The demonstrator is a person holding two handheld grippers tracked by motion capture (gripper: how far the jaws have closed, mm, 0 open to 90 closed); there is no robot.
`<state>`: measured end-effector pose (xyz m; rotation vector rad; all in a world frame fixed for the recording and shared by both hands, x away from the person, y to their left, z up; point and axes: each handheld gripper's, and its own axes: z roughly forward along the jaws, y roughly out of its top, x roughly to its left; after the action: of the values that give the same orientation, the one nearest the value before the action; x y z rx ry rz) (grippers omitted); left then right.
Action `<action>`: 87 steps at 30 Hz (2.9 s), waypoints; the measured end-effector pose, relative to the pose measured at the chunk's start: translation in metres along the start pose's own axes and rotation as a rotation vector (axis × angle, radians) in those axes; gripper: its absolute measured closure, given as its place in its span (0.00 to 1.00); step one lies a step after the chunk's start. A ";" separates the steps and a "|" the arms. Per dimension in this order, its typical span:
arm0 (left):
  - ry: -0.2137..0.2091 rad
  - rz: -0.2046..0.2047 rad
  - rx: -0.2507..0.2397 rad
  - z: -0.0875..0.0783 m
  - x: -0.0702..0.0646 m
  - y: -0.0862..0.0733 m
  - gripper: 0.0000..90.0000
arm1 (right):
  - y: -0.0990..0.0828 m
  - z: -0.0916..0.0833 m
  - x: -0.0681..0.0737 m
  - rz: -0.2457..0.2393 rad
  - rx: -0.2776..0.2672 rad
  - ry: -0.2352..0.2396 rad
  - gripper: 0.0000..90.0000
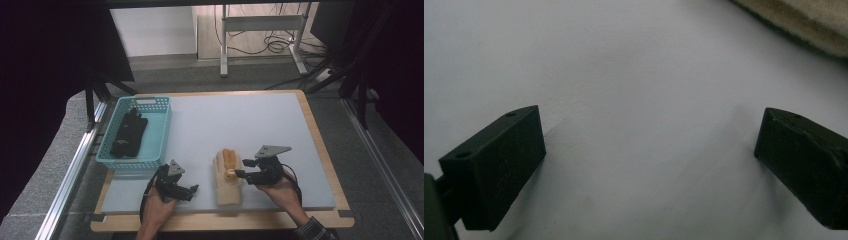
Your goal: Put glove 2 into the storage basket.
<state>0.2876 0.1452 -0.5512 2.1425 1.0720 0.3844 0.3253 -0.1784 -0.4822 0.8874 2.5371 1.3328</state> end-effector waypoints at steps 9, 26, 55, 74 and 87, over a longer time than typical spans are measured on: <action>-0.001 0.003 0.003 0.000 0.000 0.000 0.00 | -0.026 -0.008 -0.013 0.011 0.071 -0.022 0.91; 0.001 -0.002 0.000 -0.001 0.000 0.000 0.01 | -0.053 0.017 0.009 -0.033 0.119 0.065 0.97; 0.036 -0.040 -0.024 -0.016 0.014 -0.019 0.05 | -0.029 0.062 0.045 -0.135 0.115 0.063 0.91; 0.051 -0.060 -0.038 -0.015 0.012 -0.020 0.04 | -0.047 -0.009 -0.033 -0.027 0.052 -0.196 0.38; 0.047 -0.055 -0.021 -0.014 0.012 -0.018 0.01 | -0.062 -0.013 -0.058 -0.011 0.098 -0.286 0.21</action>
<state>0.2765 0.1683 -0.5547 2.0896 1.1458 0.4200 0.3406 -0.2465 -0.5313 1.0005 2.3958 1.0032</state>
